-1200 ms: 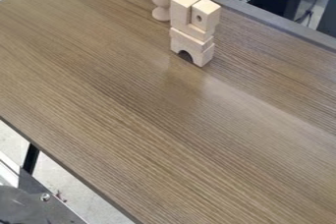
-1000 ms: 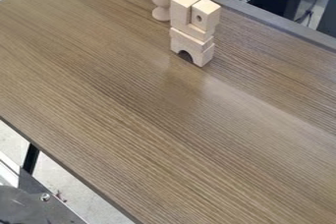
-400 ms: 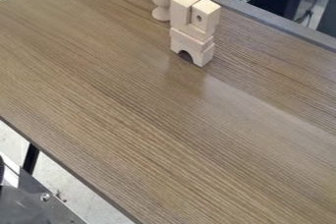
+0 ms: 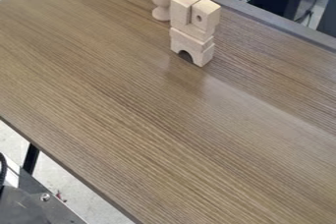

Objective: Remove the white block from the arch and place it on the centre of the table

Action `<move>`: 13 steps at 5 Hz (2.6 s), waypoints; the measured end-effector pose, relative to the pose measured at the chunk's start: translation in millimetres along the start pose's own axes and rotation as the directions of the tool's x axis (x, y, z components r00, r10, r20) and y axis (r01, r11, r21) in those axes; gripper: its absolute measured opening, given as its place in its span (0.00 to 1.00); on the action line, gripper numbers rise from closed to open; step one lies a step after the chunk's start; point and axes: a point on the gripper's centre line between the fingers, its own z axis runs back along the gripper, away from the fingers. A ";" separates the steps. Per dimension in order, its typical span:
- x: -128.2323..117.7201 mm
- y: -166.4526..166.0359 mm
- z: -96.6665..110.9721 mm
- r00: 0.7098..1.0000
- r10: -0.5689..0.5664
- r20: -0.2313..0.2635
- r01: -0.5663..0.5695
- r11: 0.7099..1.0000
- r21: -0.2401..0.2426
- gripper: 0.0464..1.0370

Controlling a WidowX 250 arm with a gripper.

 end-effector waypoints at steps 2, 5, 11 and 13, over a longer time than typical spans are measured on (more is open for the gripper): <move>-14.2 -1.5 -17.0 0.990 0.132 -0.043 -0.135 0.986 -0.093 0.96; -17.9 -9.4 -21.7 0.985 0.164 -0.061 -0.171 0.973 -0.155 0.96; -38.5 -24.7 -55.4 0.981 0.126 -0.147 -0.148 0.977 -0.150 0.96; -39.8 -24.5 -65.1 0.980 0.128 -0.153 -0.145 0.984 -0.104 0.65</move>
